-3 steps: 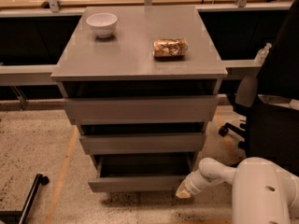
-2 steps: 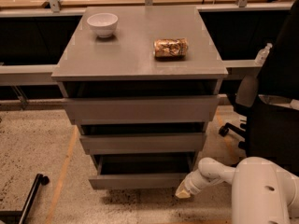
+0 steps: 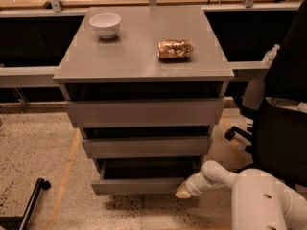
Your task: Close bottom drawer
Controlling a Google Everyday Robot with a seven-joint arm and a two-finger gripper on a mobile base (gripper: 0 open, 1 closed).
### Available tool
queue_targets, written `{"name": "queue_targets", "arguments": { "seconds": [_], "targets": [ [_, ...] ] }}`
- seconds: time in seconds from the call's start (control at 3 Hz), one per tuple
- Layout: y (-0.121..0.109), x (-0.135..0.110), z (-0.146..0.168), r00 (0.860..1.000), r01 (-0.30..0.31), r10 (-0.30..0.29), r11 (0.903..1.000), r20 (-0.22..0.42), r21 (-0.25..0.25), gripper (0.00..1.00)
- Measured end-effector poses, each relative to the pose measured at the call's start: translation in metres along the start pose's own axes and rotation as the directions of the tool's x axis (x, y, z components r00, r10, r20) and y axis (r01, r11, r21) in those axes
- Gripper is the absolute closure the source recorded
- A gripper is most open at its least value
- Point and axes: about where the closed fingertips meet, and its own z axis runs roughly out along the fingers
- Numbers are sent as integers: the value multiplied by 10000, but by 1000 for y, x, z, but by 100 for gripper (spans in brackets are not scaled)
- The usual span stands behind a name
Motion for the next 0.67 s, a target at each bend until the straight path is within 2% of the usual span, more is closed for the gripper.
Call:
{"name": "queue_targets", "arguments": {
  "seconds": [0.33, 0.67],
  "targets": [
    [-18, -10, 20, 9988, 205, -198, 9997, 454, -159, 100],
    [-16, -10, 19, 9988, 206, -198, 9997, 453, -161, 83]
  ]
}}
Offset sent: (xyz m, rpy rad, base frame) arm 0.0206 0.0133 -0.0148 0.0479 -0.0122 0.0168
